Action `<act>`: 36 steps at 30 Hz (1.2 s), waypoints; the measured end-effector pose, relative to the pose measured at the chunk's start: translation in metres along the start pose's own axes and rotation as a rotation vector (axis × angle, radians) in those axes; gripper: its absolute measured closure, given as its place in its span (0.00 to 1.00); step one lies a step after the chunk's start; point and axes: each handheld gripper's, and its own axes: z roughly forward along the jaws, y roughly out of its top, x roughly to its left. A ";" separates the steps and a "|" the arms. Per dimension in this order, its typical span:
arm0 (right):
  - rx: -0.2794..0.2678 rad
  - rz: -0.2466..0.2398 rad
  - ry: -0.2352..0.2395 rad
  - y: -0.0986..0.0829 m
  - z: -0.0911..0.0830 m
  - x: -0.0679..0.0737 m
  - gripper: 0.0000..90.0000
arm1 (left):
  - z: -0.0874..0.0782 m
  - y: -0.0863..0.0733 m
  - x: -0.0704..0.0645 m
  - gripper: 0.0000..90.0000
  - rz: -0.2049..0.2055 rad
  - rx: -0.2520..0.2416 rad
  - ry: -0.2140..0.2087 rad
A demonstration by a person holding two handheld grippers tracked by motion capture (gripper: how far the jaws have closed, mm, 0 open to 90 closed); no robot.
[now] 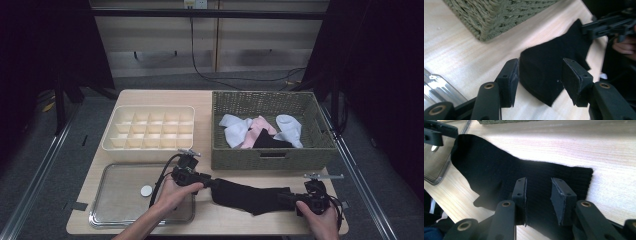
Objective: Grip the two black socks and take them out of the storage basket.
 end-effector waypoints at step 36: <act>-0.036 0.003 0.019 0.002 -0.007 0.000 0.68 | -0.016 -0.021 -0.005 0.58 0.068 0.054 0.007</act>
